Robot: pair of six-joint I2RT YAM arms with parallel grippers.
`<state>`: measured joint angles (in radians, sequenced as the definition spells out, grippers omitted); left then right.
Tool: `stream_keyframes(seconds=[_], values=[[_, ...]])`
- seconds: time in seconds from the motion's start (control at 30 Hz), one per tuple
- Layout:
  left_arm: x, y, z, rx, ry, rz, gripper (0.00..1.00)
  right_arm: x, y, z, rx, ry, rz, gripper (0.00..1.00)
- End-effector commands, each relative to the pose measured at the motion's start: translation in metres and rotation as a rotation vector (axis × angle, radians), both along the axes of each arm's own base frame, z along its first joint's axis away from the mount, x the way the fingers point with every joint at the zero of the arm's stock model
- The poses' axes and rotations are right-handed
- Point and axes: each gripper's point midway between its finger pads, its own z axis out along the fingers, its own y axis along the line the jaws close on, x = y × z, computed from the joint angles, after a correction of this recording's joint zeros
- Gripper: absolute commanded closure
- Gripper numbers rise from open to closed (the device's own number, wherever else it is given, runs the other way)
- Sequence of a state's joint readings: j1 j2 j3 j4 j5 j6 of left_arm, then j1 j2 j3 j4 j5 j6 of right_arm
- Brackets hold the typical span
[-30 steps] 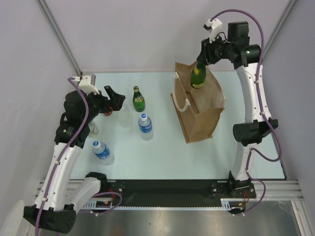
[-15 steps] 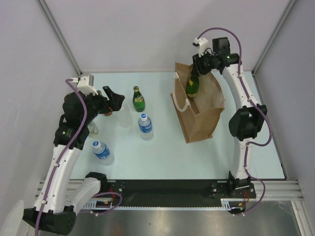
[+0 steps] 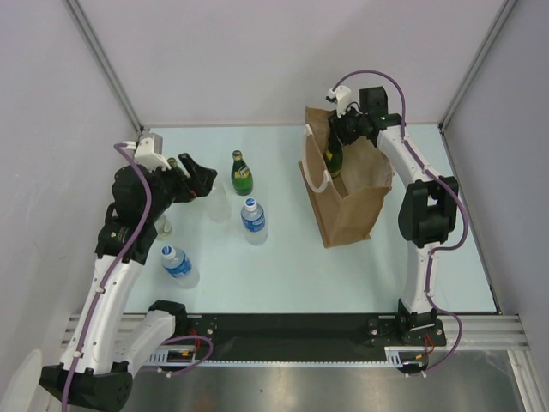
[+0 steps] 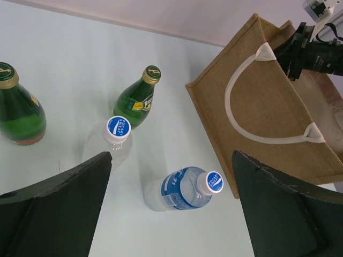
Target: Place the beverage into the canvas bag
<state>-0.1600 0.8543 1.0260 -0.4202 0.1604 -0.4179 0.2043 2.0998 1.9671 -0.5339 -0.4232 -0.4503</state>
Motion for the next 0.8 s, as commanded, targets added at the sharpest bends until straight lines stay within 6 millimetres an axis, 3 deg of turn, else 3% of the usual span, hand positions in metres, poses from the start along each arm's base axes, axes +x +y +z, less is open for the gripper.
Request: stream_keyframes(seconds=[0.0, 0.3, 0.5, 0.6, 0.77], values=[[0.002, 0.001, 0.013, -0.025, -0.046, 0.01, 0.0, 0.02, -0.003, 0.114, 0.027, -0.366, -0.01, 1.0], [0.003, -0.002, 0.013, -0.028, -0.044, -0.005, 0.0, 0.021, -0.012, 0.081, -0.017, -0.319, -0.049, 0.98], [0.003, -0.005, 0.014, -0.037, -0.043, -0.025, 0.0, 0.023, -0.019, 0.075, -0.004, -0.281, -0.084, 0.55], [0.003, -0.015, 0.018, -0.06, -0.036, -0.071, 0.0, 0.021, -0.021, 0.091, 0.029, -0.281, -0.09, 0.4], [0.003, -0.032, 0.023, -0.089, -0.018, -0.152, 0.0, 0.01, -0.019, 0.122, 0.078, -0.291, -0.082, 0.32]])
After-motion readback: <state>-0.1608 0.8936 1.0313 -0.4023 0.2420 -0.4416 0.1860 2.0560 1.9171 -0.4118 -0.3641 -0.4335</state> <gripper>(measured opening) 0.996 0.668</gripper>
